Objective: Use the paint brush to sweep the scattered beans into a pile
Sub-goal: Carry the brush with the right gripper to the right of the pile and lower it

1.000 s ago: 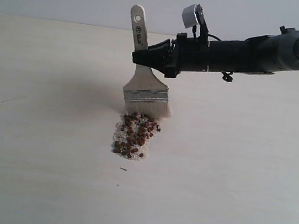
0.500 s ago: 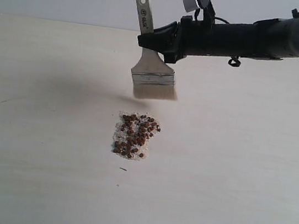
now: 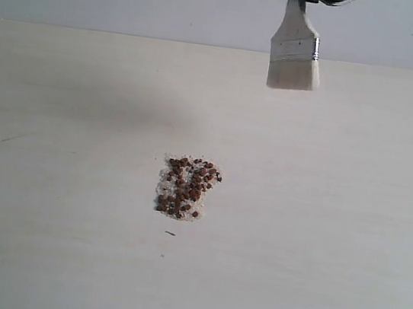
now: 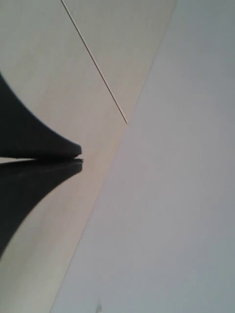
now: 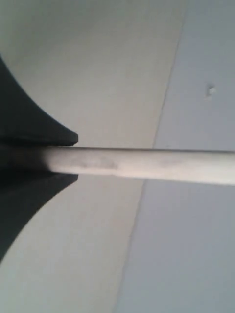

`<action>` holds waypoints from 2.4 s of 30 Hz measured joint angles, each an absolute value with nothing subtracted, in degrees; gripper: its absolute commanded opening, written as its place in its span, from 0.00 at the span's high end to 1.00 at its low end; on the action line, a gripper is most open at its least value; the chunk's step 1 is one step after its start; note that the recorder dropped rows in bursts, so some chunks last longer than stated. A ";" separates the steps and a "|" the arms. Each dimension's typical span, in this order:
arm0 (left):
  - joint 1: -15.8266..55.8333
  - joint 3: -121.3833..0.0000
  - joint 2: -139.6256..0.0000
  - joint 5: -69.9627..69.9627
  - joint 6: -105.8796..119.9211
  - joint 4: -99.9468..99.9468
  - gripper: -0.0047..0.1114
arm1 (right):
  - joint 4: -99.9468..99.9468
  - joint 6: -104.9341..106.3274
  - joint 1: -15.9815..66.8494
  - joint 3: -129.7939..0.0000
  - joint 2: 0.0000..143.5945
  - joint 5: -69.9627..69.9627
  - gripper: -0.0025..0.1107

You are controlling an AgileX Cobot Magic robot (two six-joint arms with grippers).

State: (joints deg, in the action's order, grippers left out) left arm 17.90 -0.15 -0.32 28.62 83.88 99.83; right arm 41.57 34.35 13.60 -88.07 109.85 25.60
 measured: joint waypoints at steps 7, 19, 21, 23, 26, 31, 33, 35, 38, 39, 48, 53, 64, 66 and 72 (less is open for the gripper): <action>17.90 -0.15 -0.32 28.62 83.88 99.83 0.96 | 24.26 16.79 13.60 -87.55 108.40 57.67 0.98; 17.90 -0.15 -0.32 28.62 83.88 99.83 0.96 | 45.47 23.45 13.60 -66.86 108.40 50.35 0.98; 17.90 -0.15 -0.32 28.62 83.88 99.83 0.96 | 47.83 25.08 13.60 -63.28 108.40 48.59 0.98; 17.90 -0.15 -0.32 28.62 83.88 99.83 0.96 | 50.22 27.54 13.60 -60.40 108.40 47.00 0.98; 17.90 -0.15 -0.32 28.62 83.88 99.83 0.96 | 54.42 32.04 13.60 -56.91 108.40 45.59 0.98; 17.90 -0.15 -0.32 28.62 83.88 99.83 0.96 | 60.67 37.94 13.60 -53.98 108.40 45.04 0.98; 17.90 -0.15 -0.32 28.62 83.88 99.83 0.96 | 61.90 39.43 13.60 -53.86 108.40 45.04 0.98; 17.90 -0.15 -0.32 28.62 83.88 99.83 0.96 | 64.24 41.81 13.60 -53.83 108.99 45.91 0.98; 17.90 -0.15 -0.32 28.62 83.88 99.83 0.96 | 68.75 47.01 13.60 -53.72 110.90 48.25 0.98; 17.90 -0.15 -0.32 28.62 83.88 99.83 0.96 | 70.35 48.75 13.60 -53.72 111.70 49.09 0.98; 17.90 -0.15 -0.32 28.62 83.88 99.83 0.96 | 78.04 56.99 13.60 -53.72 119.02 50.53 0.98; 17.90 -0.15 -0.32 28.62 83.88 99.83 0.96 | 78.96 57.33 13.60 -53.72 119.63 50.27 0.98; 17.90 -0.15 -0.32 28.62 83.88 99.83 0.96 | 80.28 56.61 13.60 -53.72 119.63 46.91 0.98; 17.90 -0.15 -0.32 28.62 83.88 99.83 0.96 | 80.47 56.39 13.60 -53.72 119.53 46.02 0.98; 17.90 -0.15 -0.32 28.62 83.88 99.83 0.96 | 80.92 56.23 13.60 -53.72 118.34 42.91 0.98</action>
